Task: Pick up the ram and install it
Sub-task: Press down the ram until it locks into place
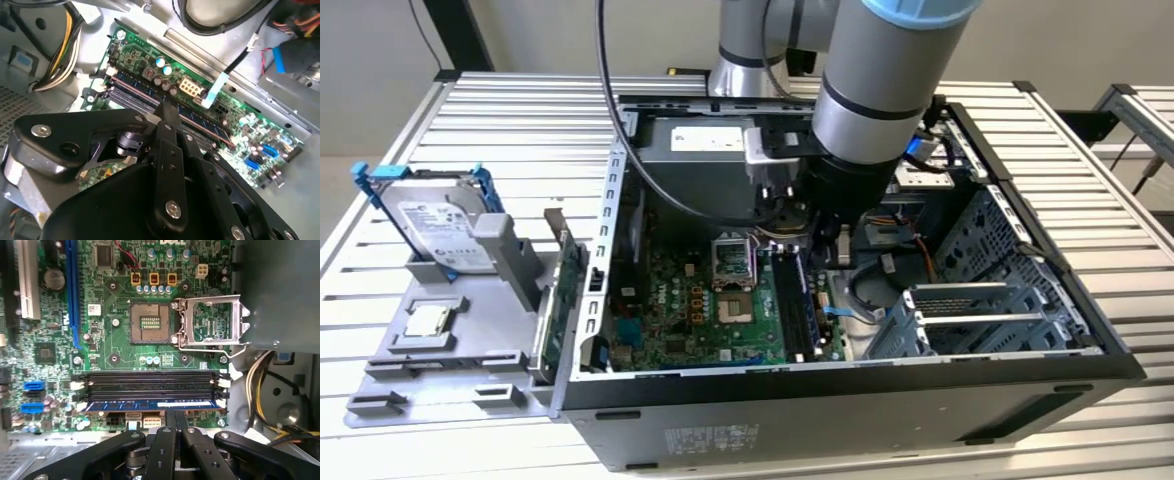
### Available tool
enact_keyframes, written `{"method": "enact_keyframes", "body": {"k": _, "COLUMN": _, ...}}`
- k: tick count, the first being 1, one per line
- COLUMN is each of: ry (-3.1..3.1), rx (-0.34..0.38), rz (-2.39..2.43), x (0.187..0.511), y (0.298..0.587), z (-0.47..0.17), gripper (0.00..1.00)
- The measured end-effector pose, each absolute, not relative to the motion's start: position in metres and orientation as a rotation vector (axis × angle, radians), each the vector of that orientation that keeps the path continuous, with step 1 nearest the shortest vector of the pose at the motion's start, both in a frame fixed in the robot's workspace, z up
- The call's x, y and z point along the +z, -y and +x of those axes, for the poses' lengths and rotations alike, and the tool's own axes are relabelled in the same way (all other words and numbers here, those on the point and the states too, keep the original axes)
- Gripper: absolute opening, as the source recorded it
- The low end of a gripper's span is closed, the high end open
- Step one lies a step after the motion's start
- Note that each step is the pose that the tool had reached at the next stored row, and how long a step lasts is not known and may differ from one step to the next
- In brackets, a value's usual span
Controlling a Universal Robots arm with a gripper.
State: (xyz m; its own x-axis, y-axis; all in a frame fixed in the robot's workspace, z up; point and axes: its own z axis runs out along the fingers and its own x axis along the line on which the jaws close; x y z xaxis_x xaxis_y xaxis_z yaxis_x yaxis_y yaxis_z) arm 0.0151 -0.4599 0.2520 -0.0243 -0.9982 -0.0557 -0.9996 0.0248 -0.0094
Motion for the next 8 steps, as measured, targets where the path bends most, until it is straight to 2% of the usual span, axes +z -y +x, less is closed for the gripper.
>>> {"method": "enact_keyframes", "body": {"k": 8, "ry": -2.218, "rx": 0.044, "rz": -2.165, "x": 0.284, "y": 0.460, "z": 0.015, "gripper": 0.00}}
